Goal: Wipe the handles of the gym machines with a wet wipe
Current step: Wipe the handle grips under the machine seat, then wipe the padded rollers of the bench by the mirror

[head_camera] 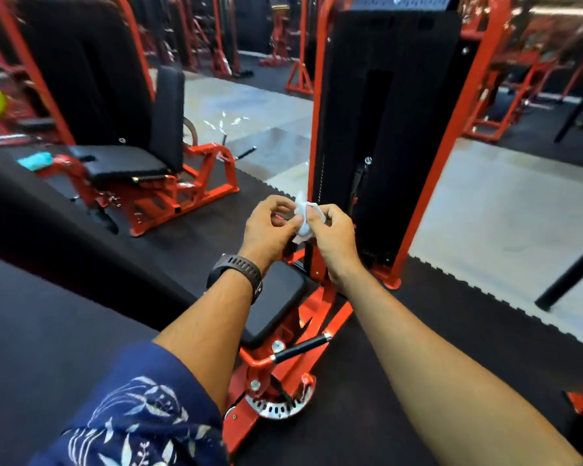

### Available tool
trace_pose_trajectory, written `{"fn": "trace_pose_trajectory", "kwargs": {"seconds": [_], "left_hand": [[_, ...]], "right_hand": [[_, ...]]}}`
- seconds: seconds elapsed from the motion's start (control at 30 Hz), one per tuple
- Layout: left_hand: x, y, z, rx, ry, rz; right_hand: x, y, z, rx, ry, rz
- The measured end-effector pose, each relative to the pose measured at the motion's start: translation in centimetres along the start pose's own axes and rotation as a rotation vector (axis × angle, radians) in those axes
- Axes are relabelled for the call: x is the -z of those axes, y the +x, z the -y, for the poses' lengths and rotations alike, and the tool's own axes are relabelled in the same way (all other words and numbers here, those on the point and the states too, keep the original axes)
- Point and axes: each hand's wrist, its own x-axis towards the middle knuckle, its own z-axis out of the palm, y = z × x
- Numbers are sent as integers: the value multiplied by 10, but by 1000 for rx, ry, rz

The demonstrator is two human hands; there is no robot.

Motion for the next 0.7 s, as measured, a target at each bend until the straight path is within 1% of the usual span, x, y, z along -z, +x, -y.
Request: {"fn": "trace_pose_trajectory", "kwargs": {"seconds": [0.1, 0.2, 0.23, 0.37, 0.57, 0.7], "left_hand": [[25, -13, -28, -26, 32, -53], [54, -30, -49, -41, 57, -73], [68, -41, -57, -40, 64, -107], [121, -85, -76, -69, 95, -249], [201, -166, -93, -45, 133, -605], [245, -225, -112, 10, 32, -718]], "right_hand": [[-10, -12, 37, 52, 58, 76], [-26, -24, 66, 91, 110, 142], [-33, -34, 78, 106, 132, 181], [-70, -73, 113, 146, 176, 281], [-143, -150, 146, 239, 204, 491], [-198, -203, 165, 268, 298, 612]]}}
